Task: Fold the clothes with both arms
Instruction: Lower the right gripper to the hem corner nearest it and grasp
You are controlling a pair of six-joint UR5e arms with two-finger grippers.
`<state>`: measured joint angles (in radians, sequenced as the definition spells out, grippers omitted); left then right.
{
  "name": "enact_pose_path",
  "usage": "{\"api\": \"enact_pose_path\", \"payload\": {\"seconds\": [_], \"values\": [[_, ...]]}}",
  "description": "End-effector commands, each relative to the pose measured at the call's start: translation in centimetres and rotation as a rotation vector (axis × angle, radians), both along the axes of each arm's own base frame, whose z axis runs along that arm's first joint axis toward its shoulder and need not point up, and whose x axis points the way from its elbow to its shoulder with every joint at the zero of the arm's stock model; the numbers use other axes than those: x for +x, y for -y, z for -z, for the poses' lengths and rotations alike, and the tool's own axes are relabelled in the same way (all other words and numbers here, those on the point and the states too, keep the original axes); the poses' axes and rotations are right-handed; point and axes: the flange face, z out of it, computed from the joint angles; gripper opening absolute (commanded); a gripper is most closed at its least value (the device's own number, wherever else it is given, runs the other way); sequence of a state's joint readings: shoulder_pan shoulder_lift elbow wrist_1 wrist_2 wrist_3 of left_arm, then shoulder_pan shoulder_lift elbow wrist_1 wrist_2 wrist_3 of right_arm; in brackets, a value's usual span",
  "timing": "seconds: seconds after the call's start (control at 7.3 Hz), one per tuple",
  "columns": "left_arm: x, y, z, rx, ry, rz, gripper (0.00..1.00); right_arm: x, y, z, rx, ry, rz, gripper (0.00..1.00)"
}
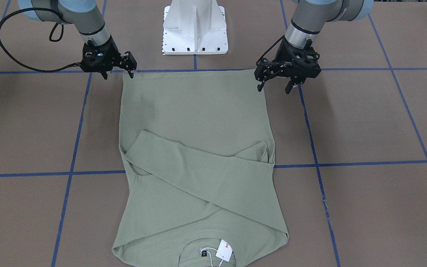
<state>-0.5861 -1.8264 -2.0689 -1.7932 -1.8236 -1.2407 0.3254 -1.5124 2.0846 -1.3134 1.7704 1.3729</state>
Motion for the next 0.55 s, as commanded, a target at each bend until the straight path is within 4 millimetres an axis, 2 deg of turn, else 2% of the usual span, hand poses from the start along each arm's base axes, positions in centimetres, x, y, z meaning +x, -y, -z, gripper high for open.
{"api": "enact_pose_path", "payload": {"seconds": [0.0,0.41], "values": [[0.1,0.0,0.0,-0.002,-0.002,-0.004,1.0,-2.0,-1.4,-0.2,-0.003,-0.01,0.036,1.0],[0.3,-0.1,0.2,-0.005,-0.008,-0.005,1.0,-4.3,-0.9,-1.1,-0.01,-0.031,0.039,1.0]]}}
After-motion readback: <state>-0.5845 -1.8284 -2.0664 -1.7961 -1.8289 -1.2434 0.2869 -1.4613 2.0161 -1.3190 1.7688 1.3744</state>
